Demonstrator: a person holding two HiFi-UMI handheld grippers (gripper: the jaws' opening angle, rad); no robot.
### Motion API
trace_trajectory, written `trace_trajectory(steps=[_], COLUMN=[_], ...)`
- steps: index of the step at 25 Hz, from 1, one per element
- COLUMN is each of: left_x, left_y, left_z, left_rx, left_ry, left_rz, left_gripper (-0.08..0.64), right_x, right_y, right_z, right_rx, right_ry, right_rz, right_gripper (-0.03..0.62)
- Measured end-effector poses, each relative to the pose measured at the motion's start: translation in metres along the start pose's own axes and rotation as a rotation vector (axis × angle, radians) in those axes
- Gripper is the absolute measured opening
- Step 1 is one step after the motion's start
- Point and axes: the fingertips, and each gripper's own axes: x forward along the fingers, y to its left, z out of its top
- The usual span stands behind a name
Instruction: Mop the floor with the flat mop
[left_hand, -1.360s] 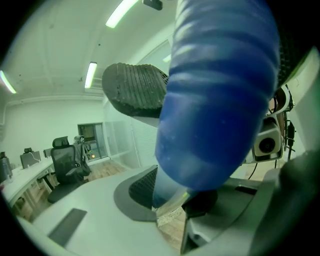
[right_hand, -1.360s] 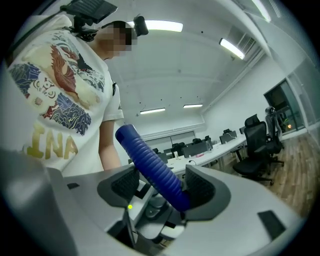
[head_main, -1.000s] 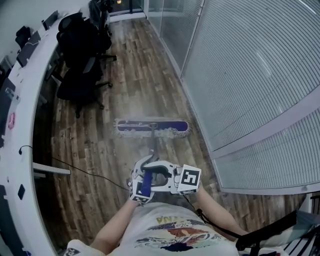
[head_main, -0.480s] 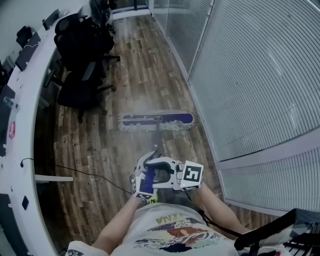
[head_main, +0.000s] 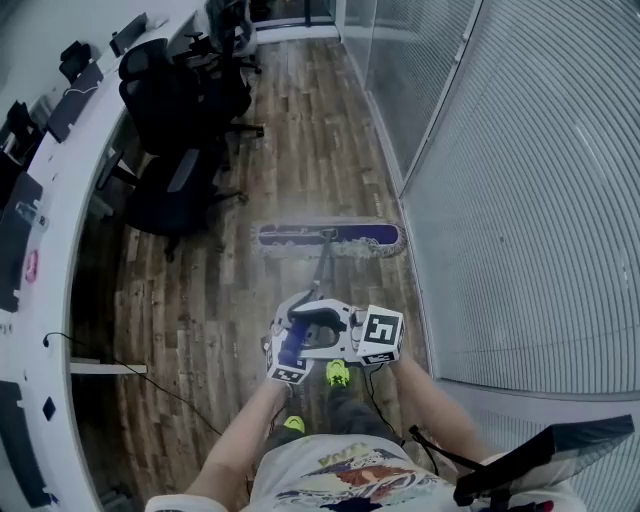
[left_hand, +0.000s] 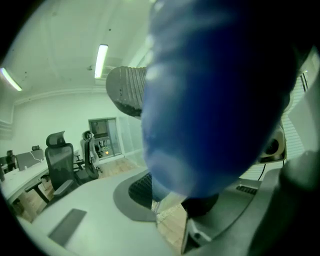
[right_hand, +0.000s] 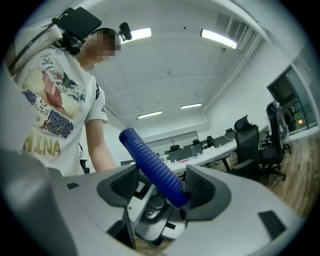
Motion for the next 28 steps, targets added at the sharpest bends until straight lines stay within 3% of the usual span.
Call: trace_trajectory(steps=[5, 11, 18, 28], left_x=[0.063, 0.052, -0.042, -0.247], left_y=[0.024, -0.011, -0.06, -0.167], left_z=[0.019, 0.018, 0.007, -0.043], left_rx=[0.021, 0.04, -0.001, -0.037], left_ry=[0.016, 0.027, 0.026, 0.023], left_rz=[-0.004, -0.006, 0.019, 0.052], left_gripper=[0.08, 0.08, 0.08, 0.08], right_x=[-0.029, -0.048, -0.021, 0.043], right_y=[-0.061, -0.03, 0.072, 0.292], right_z=[0.02, 0.011, -0.008, -0.071], right_rx=[0.007, 0.022, 0.039, 0.047], right_ry=[-0.025, -0.029, -0.001, 0.031], right_rz=[0.005, 0.022, 0.048, 0.08], right_gripper=[0.278, 0.278, 0.278, 0.278])
